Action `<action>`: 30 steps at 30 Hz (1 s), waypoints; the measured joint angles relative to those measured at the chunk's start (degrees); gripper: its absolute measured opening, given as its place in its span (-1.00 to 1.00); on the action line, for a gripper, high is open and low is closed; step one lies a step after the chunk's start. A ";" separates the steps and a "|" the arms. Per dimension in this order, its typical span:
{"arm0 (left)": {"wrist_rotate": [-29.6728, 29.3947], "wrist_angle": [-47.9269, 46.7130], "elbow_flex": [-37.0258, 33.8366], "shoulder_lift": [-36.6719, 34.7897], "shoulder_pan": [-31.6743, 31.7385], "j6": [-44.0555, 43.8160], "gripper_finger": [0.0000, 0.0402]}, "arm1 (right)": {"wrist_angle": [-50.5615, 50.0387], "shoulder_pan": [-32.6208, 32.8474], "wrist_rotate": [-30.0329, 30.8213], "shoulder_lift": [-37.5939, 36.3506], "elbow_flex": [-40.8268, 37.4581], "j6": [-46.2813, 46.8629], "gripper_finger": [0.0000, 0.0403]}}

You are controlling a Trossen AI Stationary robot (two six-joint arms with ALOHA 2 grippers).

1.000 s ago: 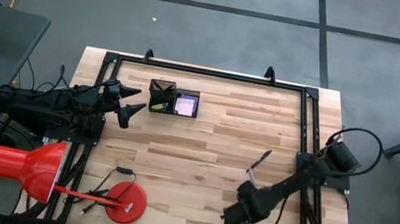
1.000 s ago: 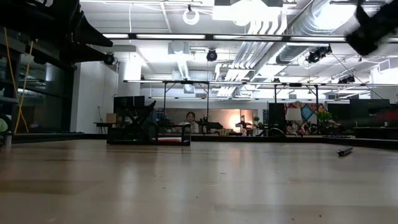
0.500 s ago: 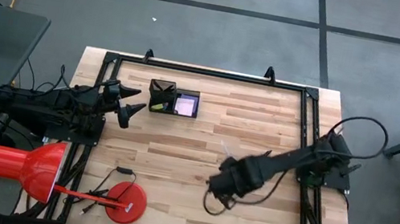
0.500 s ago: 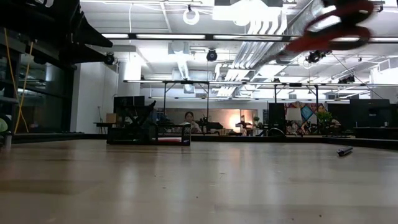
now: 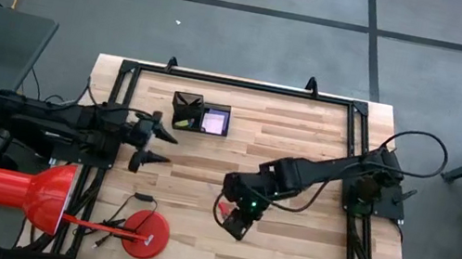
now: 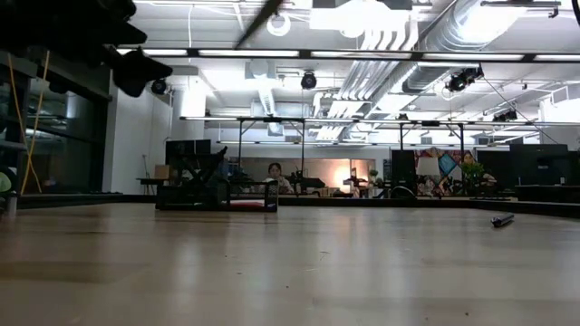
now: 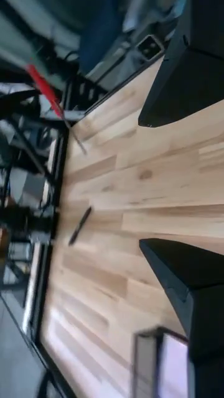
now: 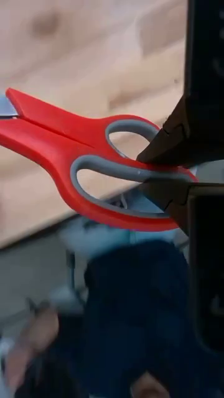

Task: Pick and place office supplies into organizer
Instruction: Put the red scissors into the desk organizer

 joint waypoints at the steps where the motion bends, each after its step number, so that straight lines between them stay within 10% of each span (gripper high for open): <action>1: 1.12 1.48 0.01 1.84 0.02 1.36 0.46 | 1.71 -0.19 -1.25 0.00 0.00 -0.01 -0.95; 20: 3.40 30.60 0.02 26.96 -6.38 21.05 0.46 | 14.18 -1.58 -11.39 -0.03 -10.73 8.09 -0.95; 30: -6.67 34.72 0.01 33.34 -14.38 21.12 0.46 | 21.88 -3.57 -13.17 0.00 -10.97 8.24 -0.94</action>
